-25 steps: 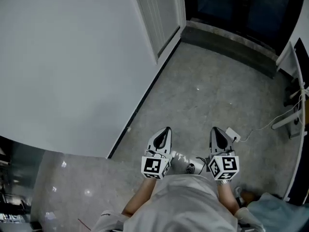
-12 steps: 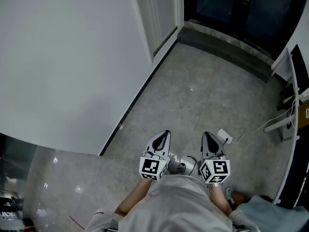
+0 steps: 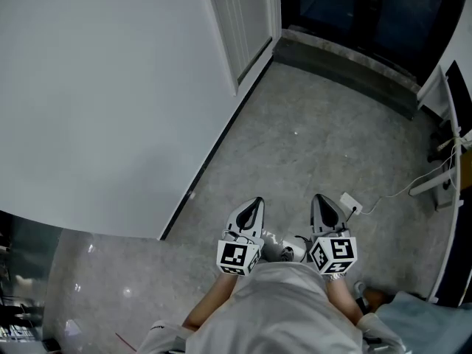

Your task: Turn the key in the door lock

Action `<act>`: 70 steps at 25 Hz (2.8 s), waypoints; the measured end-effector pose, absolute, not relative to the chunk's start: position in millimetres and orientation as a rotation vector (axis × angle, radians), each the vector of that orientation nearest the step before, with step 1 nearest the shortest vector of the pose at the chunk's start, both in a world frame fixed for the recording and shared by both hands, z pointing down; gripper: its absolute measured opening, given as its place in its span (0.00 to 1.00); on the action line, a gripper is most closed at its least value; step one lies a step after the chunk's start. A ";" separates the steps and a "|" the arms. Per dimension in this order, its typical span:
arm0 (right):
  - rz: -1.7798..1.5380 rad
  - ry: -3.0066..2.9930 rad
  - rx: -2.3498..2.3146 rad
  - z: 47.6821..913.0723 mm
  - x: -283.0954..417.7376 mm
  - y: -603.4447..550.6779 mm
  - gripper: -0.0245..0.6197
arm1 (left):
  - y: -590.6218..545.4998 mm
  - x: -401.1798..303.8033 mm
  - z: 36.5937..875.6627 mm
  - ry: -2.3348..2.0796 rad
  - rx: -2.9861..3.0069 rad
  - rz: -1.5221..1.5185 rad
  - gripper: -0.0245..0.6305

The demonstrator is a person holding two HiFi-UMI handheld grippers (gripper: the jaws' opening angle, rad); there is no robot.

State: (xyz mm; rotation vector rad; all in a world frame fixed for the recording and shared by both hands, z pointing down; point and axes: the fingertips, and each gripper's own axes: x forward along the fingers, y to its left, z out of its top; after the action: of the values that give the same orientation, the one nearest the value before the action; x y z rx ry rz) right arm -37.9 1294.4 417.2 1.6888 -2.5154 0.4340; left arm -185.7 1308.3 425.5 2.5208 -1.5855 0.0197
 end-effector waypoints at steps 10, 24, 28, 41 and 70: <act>0.435 -2.488 1.731 420.5 -73.9 1304.3 0.03 | 1305.6 -221.5 424.5 -1.560 2.539 -0.014 0.05; 0.433 -2.467 1.742 429.3 -53.4 1242.6 0.03 | 1247.9 -199.0 431.2 -1.538 2.559 0.004 0.05; 0.430 -2.483 1.723 426.8 -45.6 1201.2 0.03 | 1208.1 -185.1 430.8 -1.535 2.558 0.008 0.05; 0.479 -2.511 1.726 426.9 41.8 1075.3 0.03 | 1079.2 -107.1 427.4 -1.584 2.532 0.051 0.05; 0.493 -2.433 1.811 440.3 115.8 905.0 0.03 | 897.5 -40.5 443.4 -1.491 2.532 0.007 0.05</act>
State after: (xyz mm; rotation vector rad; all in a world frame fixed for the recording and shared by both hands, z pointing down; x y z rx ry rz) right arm 115.8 905.0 440.3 1.8114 -2.4326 0.4927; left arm -40.5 897.5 443.4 2.5318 -1.4910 0.0067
